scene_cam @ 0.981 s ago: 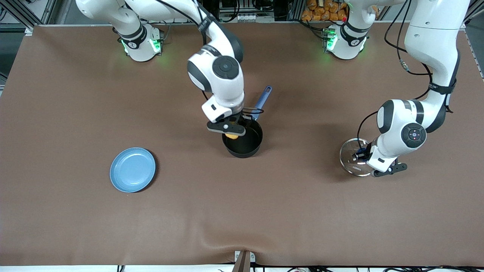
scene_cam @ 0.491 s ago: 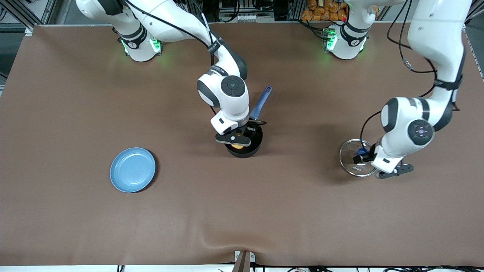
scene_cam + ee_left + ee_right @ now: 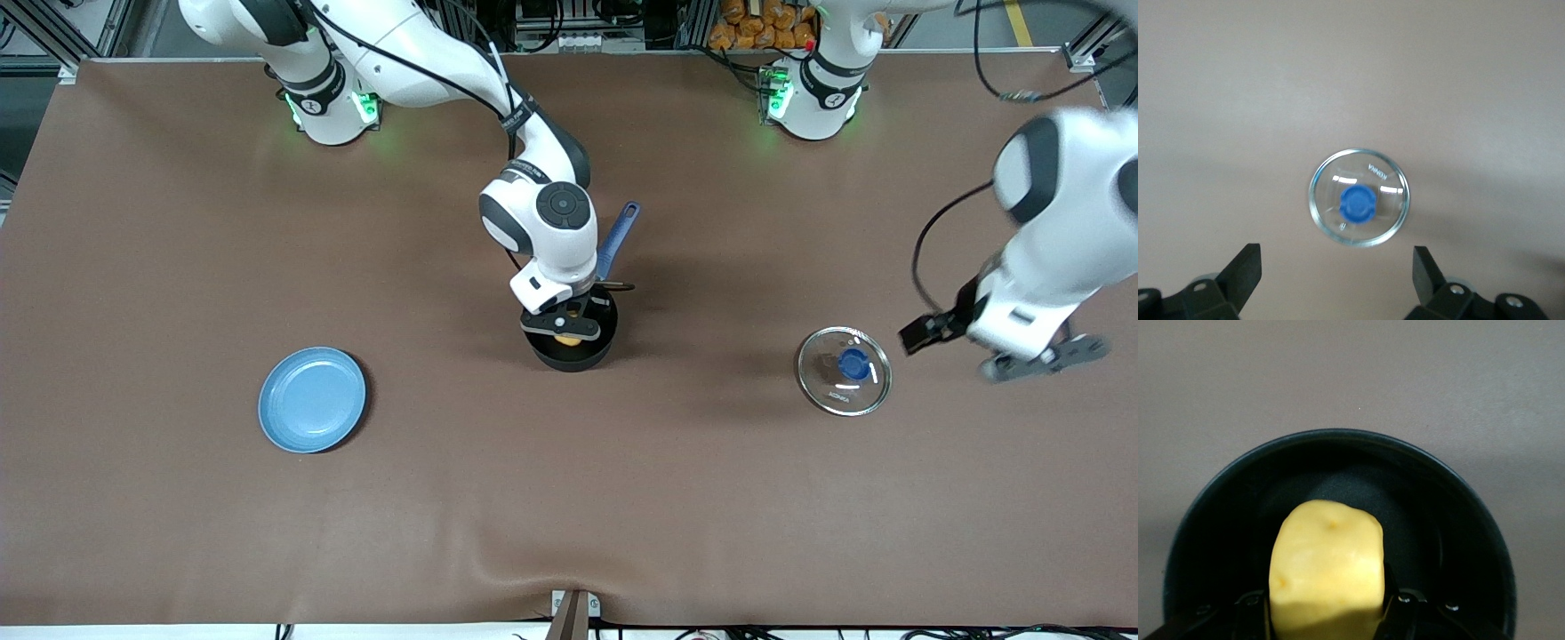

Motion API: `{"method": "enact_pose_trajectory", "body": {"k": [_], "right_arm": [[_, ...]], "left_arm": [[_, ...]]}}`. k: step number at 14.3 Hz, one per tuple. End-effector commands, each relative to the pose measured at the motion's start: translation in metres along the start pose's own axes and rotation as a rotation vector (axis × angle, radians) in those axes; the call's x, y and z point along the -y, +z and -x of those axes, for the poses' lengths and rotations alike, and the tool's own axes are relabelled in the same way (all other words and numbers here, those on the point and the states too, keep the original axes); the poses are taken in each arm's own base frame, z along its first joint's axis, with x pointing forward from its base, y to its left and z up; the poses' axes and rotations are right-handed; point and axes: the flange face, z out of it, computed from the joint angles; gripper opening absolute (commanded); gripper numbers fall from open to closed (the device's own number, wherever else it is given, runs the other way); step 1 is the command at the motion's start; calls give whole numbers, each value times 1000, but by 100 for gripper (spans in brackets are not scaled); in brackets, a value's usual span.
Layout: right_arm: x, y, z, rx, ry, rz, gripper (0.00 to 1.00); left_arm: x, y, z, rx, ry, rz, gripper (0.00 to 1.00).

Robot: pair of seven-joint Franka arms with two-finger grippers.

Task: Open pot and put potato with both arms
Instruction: 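Release the potato into the pot while the left gripper withdraws from the lid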

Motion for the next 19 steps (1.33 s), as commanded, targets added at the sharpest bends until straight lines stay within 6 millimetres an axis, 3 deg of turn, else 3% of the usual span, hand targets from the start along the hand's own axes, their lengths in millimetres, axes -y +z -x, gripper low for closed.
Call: {"method": "enact_pose_trajectory", "body": {"k": [1, 3, 4, 7, 8, 14, 16, 17, 19], "right_arm": [[3, 16, -1, -22, 4, 6, 29], [3, 20, -1, -23, 5, 7, 33], [3, 22, 0, -22, 4, 8, 41], [1, 24, -2, -22, 7, 10, 95], [1, 24, -2, -22, 7, 10, 100], [-1, 21, -6, -24, 12, 8, 100], [-5, 5, -18, -32, 16, 1, 99], [-13, -10, -31, -35, 27, 3, 99], [-17, -40, -35, -20, 0, 31, 95]], "left_arm": [[0, -59, 24, 26, 41, -17, 100], [-13, -100, 44, 32, 71, -22, 100], [-19, -119, 55, 31, 86, -24, 100], [-31, -157, 75, 41, 116, -8, 100], [-27, -165, 78, 53, 144, 15, 100], [-8, -184, 88, 47, 223, 33, 100], [-5, -186, 88, 45, 236, 36, 100], [-5, -186, 88, 47, 237, 35, 100], [-6, -186, 88, 45, 237, 36, 100]]}}
